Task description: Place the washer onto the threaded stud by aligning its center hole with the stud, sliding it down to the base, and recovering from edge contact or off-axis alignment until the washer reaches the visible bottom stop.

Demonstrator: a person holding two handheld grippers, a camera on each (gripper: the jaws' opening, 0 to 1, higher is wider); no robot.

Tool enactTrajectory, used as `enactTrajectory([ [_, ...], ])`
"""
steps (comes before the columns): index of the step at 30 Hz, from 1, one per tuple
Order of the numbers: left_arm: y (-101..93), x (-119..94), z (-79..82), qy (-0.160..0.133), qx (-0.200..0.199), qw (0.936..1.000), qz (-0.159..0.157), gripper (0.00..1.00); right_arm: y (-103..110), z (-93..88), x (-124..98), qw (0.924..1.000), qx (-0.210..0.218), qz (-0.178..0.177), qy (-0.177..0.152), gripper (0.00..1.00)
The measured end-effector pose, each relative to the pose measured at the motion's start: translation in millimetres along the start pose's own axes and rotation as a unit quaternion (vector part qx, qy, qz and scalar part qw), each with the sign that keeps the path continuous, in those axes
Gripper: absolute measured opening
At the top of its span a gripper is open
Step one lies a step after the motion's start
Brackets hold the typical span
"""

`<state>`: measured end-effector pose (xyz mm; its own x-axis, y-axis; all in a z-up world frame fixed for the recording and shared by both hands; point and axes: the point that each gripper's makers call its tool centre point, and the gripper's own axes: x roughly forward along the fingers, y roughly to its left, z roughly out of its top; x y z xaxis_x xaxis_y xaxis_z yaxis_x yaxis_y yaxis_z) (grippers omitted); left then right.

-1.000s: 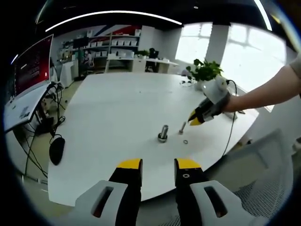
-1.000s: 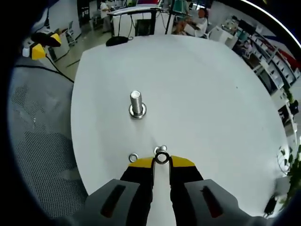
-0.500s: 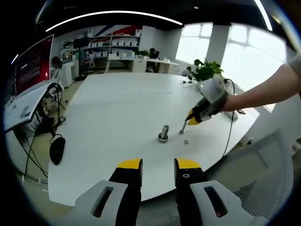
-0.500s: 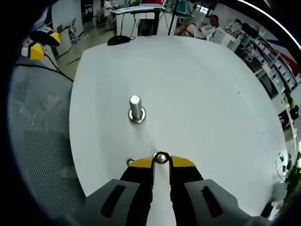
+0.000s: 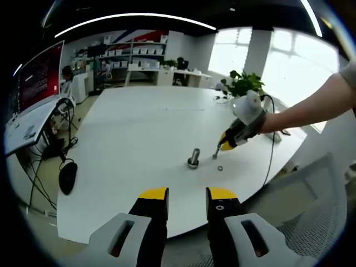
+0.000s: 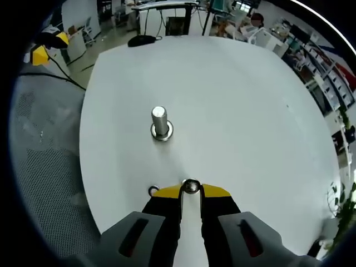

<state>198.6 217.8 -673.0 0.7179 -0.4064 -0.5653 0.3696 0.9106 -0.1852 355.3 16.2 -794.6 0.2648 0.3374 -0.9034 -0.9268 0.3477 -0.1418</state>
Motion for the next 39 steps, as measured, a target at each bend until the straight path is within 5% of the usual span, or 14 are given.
enactTrajectory([
  [14,-1.6,0.7,-2.3,0.007,0.000,1.0000,-0.004,0.23,2.1,-12.2,20.1,0.9996,0.002,0.013,0.025,0.14],
  [39,-0.4,2.4,-6.6,0.019,0.000,0.9998,-0.002,0.22,4.8,-11.5,31.0,0.9997,0.015,0.014,0.014,0.17],
])
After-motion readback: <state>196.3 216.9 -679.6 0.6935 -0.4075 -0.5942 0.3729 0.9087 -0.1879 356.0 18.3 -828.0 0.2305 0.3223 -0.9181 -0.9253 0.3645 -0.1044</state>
